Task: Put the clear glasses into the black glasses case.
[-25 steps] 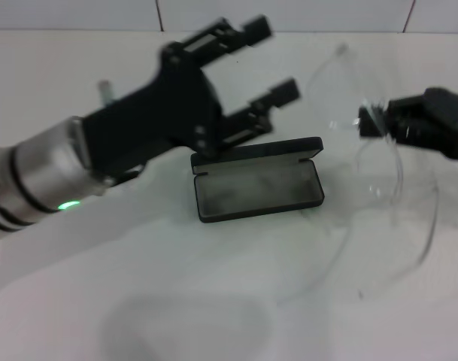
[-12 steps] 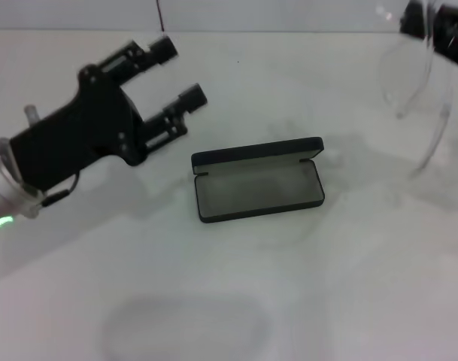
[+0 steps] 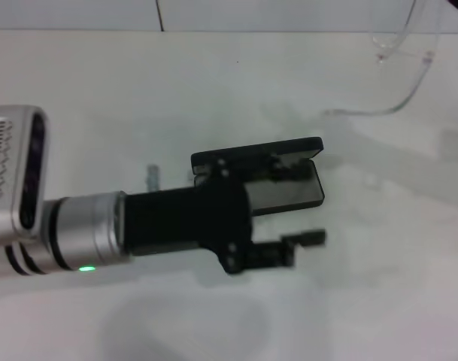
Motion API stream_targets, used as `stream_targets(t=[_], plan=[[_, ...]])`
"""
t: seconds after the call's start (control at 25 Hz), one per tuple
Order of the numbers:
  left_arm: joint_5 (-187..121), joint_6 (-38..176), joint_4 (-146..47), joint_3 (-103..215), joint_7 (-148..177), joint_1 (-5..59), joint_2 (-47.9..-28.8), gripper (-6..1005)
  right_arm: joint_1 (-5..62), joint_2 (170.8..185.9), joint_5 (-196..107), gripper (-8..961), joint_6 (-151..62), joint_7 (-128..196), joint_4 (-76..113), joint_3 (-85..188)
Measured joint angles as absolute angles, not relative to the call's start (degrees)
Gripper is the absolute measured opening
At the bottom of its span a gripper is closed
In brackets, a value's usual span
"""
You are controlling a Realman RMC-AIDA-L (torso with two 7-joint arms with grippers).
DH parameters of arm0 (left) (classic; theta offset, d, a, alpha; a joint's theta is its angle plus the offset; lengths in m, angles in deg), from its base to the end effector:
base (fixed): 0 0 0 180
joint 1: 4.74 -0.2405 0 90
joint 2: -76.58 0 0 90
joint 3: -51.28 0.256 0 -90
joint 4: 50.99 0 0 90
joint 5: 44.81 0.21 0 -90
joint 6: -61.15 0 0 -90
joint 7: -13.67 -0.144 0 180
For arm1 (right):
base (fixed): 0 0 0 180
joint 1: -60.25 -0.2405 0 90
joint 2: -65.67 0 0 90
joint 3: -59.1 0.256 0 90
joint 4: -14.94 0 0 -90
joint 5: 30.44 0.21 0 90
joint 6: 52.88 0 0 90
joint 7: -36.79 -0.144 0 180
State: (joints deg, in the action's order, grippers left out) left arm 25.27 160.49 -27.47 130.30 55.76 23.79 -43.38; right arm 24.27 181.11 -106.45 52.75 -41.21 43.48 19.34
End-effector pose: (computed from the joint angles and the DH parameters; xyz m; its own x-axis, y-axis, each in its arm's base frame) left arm -0.1949 0.2677 -0.0572 0.6074 -0.1271 0.7842 -0.0443 -0.9910 -0.1264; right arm 0.1825 0.3483 0.0723 0.3380 -0.0523 -0.9397 -0.2994 -0.9526 -0.0547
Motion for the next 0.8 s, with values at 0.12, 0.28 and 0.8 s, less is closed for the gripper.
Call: stream_targets(t=[0.12, 0.28, 0.8], plan=[[23.39, 163.33, -27.26, 133.42, 55.75, 25.02, -43.58, 664, 23.79, 181.2, -106.68, 115, 50.33, -40.4, 43.19, 16.91], [20.17, 166.05, -26.71, 135.02, 55.78, 25.42, -43.51, 664, 23.62, 181.28, -106.63, 116, 46.08, -38.93, 43.16, 11.46], [17.14, 166.63, -26.73, 134.0, 55.88, 25.58, -43.23, 660, 23.81, 180.94, -107.43, 115, 42.18, -37.93, 43.51, 2.15]])
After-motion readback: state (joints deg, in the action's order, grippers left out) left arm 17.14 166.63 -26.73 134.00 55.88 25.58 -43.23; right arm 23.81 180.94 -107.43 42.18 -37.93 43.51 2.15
